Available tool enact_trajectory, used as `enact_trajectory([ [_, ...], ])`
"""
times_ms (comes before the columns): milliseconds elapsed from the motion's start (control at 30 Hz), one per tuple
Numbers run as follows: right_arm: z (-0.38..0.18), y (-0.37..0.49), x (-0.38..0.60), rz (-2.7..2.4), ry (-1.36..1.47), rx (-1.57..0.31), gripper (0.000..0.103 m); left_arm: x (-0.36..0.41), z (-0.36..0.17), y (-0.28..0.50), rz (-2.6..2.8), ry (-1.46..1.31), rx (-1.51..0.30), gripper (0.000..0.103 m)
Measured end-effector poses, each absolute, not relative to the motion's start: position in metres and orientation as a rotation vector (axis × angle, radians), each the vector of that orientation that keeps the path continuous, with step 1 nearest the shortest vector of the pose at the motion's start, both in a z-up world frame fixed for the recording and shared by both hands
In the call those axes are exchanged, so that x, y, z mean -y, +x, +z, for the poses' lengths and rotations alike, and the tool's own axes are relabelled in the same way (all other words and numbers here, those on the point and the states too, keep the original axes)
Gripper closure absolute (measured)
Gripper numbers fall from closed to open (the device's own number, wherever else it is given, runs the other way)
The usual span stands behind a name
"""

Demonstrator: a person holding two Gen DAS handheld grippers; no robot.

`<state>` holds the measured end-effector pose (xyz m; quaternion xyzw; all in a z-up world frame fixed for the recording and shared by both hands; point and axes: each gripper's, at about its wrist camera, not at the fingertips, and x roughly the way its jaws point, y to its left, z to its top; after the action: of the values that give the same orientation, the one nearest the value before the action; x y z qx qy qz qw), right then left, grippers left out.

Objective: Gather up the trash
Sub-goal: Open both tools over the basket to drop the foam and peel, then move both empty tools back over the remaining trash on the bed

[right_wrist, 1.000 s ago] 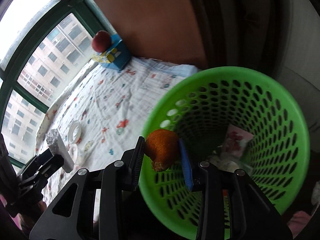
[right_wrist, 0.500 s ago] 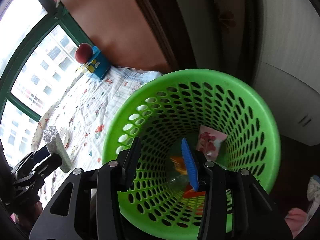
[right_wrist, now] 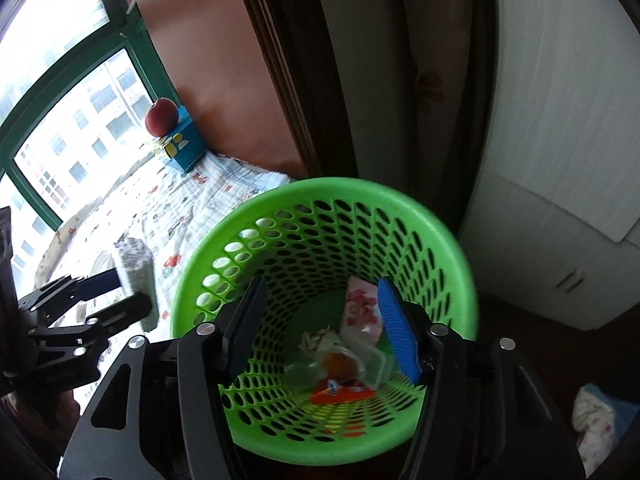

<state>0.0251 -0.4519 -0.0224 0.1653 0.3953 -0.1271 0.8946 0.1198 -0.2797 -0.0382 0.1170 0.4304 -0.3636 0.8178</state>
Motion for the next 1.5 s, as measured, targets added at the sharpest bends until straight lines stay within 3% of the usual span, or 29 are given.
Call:
enact_trajectory([
  [300,-0.023,0.009,0.459,-0.280,0.350,-0.801,0.042,0.304,-0.053,0.115,-0.797,0.263,-0.965,0.039],
  [400,-0.024,0.006,0.459,-0.280,0.348,-0.801,0.042,0.309,-0.056,0.113,-0.801,0.267,-0.967,0.031],
  [633,-0.024,0.001,0.456,-0.282,0.341,-0.793,0.042,0.306,-0.055,0.109,-0.804,0.242,-0.967,0.025],
  [700,-0.024,-0.001,0.452,-0.275,0.335,-0.787,0.037,0.299,-0.053,0.111,-0.789,0.229,-0.960,0.023],
  [733,-0.024,-0.001,0.450,-0.273,0.331,-0.784,0.033,0.294,-0.052,0.112,-0.773,0.222,-0.958,0.022],
  [967,-0.023,0.005,0.428,-0.223,0.296,-0.777,0.030,0.248,-0.045,0.121,-0.664,0.175,-0.938,0.018],
  [1500,-0.031,0.057,0.347,-0.037,0.223,-0.816,0.029,0.098,-0.044,0.159,-0.367,0.034,-0.945,0.015],
])
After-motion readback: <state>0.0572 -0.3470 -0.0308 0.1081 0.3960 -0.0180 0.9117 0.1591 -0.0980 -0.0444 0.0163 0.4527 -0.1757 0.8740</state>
